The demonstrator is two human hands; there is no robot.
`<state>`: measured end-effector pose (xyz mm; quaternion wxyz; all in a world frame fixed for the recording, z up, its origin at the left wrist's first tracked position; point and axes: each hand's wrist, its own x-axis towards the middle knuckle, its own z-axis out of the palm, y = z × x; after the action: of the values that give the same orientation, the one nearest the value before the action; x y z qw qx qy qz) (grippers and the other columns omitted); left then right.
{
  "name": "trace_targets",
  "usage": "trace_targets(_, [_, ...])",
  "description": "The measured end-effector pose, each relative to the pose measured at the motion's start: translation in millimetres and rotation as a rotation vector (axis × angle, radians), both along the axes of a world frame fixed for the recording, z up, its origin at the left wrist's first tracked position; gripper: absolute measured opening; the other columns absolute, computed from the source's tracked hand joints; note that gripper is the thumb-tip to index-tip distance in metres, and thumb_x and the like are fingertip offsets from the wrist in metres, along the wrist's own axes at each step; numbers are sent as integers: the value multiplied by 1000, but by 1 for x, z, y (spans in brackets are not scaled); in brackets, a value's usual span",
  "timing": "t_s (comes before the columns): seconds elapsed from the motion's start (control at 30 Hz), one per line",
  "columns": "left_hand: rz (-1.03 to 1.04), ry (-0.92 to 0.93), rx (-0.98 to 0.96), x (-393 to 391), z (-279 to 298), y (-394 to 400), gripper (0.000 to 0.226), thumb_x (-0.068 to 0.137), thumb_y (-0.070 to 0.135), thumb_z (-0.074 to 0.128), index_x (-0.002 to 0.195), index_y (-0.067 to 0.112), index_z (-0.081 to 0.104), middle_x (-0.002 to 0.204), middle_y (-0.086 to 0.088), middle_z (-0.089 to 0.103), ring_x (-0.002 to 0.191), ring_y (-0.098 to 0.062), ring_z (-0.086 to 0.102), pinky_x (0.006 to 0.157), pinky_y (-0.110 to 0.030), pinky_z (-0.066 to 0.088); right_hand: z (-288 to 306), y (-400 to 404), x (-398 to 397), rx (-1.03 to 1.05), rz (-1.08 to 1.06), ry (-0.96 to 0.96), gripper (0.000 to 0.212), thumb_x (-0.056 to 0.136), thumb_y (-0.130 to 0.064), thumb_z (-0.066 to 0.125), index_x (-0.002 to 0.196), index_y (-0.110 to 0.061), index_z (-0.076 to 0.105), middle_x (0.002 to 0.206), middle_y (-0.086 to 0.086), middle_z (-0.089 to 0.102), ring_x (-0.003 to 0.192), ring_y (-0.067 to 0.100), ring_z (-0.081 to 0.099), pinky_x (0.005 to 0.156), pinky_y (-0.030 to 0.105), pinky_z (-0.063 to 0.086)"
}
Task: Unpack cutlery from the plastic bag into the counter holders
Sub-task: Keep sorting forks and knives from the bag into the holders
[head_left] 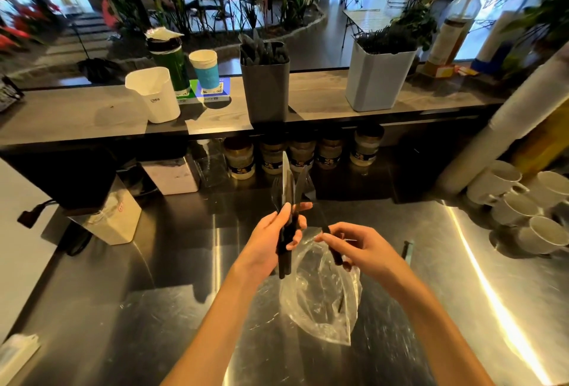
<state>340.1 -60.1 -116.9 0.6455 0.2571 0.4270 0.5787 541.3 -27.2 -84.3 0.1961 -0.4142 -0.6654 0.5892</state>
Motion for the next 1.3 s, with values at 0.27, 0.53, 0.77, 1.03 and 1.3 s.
trace_targets(0.27, [111,31,-72,8,-1,3,42,107,34,40,123,5,66,77,-2,53,53,-8,37,41,-18,24,-8,-11,-25,167,-250,81,11,94,-32,69,97,-24,74,75,-3,70,68,12,69,56,24,55])
trace_targets(0.53, [92,261,-90,16,15,-1,50,96,58,47,112,19,74,77,2,56,67,-8,55,52,-16,44,-6,-9,-32,323,-39,-130,16,89,-41,72,102,-32,76,81,-11,74,72,3,70,62,22,57])
trace_targets(0.77, [85,294,-54,11,14,-2,41,95,52,57,111,17,71,68,2,45,60,-8,48,58,-18,49,4,-4,-32,300,49,-126,18,86,-38,75,97,-24,73,76,-5,75,64,10,72,59,25,60])
trace_targets(1.03, [67,286,23,8,17,3,38,106,37,43,112,6,64,70,2,47,59,-8,41,51,-20,33,11,16,-33,296,-15,-131,21,85,-44,74,88,-23,75,74,-3,74,64,11,72,61,23,59])
trace_targets(1.3, [-164,95,133,1,32,5,46,107,40,36,120,9,66,72,-3,45,52,-10,31,45,-19,27,34,70,-47,88,-39,63,34,90,-40,71,120,-23,70,108,-4,77,100,9,73,89,30,54])
